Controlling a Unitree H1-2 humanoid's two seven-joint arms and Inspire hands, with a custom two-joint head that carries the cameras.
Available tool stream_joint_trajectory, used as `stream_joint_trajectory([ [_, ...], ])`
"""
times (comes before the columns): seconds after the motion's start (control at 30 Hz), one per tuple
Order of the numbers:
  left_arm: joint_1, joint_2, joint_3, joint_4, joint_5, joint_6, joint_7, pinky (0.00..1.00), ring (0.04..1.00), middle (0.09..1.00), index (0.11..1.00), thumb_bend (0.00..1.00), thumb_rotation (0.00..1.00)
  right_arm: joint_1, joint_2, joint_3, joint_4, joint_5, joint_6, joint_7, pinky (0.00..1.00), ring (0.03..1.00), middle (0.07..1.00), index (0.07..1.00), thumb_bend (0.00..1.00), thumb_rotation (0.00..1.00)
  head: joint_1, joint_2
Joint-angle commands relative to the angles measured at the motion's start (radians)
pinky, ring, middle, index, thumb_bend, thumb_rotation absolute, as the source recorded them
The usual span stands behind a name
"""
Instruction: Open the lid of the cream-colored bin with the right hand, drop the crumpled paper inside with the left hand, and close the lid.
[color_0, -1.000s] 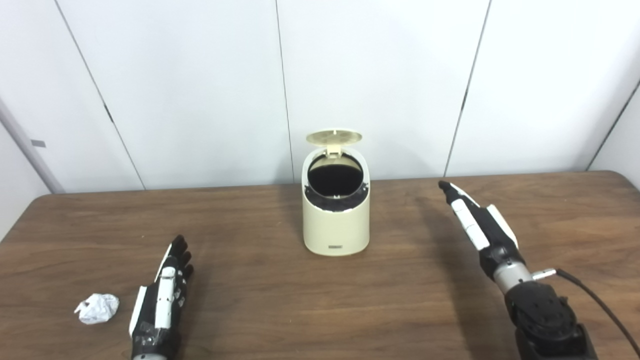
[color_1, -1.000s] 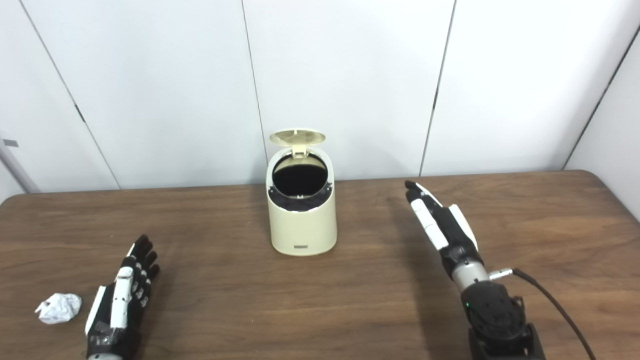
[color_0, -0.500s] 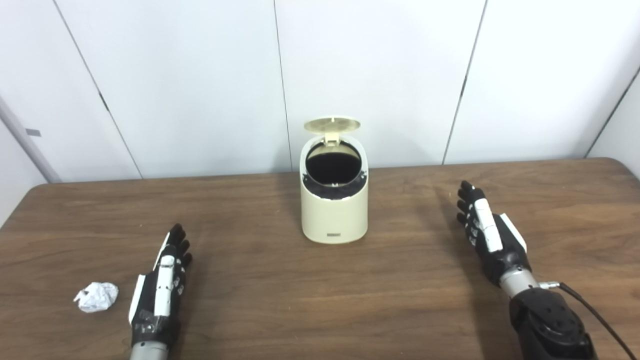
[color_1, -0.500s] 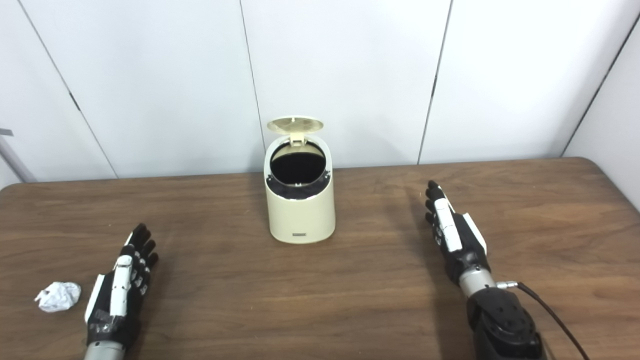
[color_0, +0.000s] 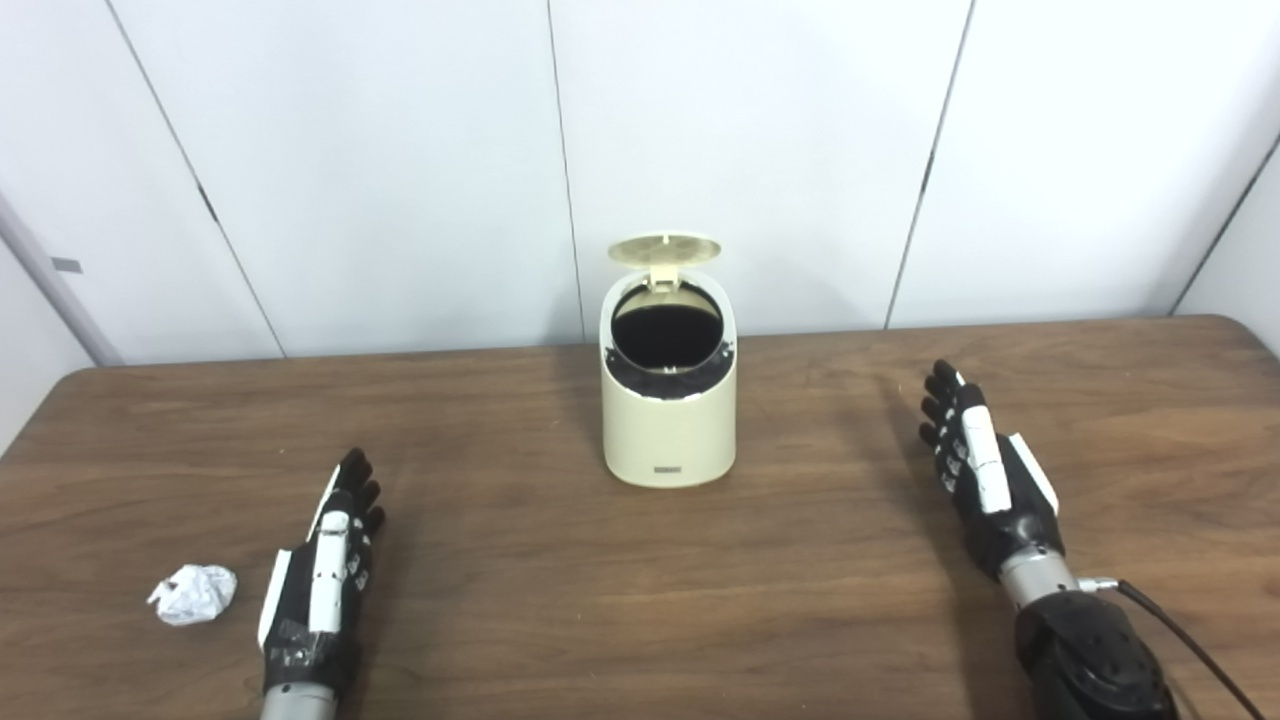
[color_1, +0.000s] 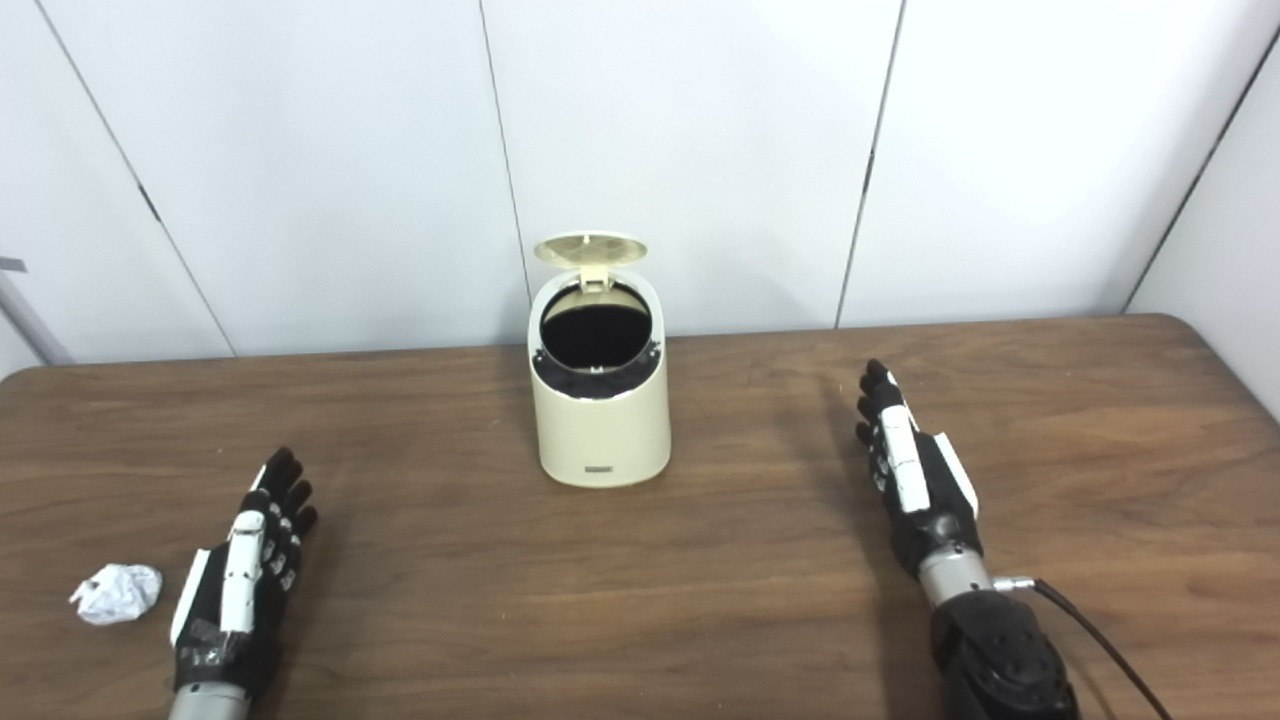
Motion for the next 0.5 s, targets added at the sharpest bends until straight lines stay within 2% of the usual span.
stream_joint_trajectory([
  [0.0,0.016,-0.024,-0.014,0.014,0.014,-0.023,0.009,1.00,1.000,1.000,1.000,0.41,0.97,-0.025,-0.021,-0.013,0.000,0.022,-0.062,0.002,1.00,1.000,1.000,1.000,0.56,1.00,0.019,0.001],
  [0.17,0.022,-0.039,-0.028,0.003,0.049,-0.022,0.026,1.00,1.000,1.000,0.999,0.43,0.97,-0.029,-0.046,-0.020,0.039,0.054,-0.086,0.026,1.00,1.000,1.000,1.000,0.52,1.00,0.104,-0.004],
  [0.33,0.027,-0.051,-0.039,-0.016,0.077,-0.007,0.041,1.00,1.000,1.000,0.999,0.46,0.96,-0.030,-0.070,-0.021,0.061,0.085,-0.091,0.044,1.00,1.000,1.000,1.000,0.53,1.00,0.173,-0.007],
  [0.47,0.026,-0.061,-0.038,-0.021,0.083,-0.009,0.047,1.00,1.000,0.999,0.994,0.45,0.94,-0.021,-0.068,-0.018,0.003,0.099,-0.048,0.036,1.00,1.000,1.000,1.000,0.55,1.00,0.230,0.002],
])
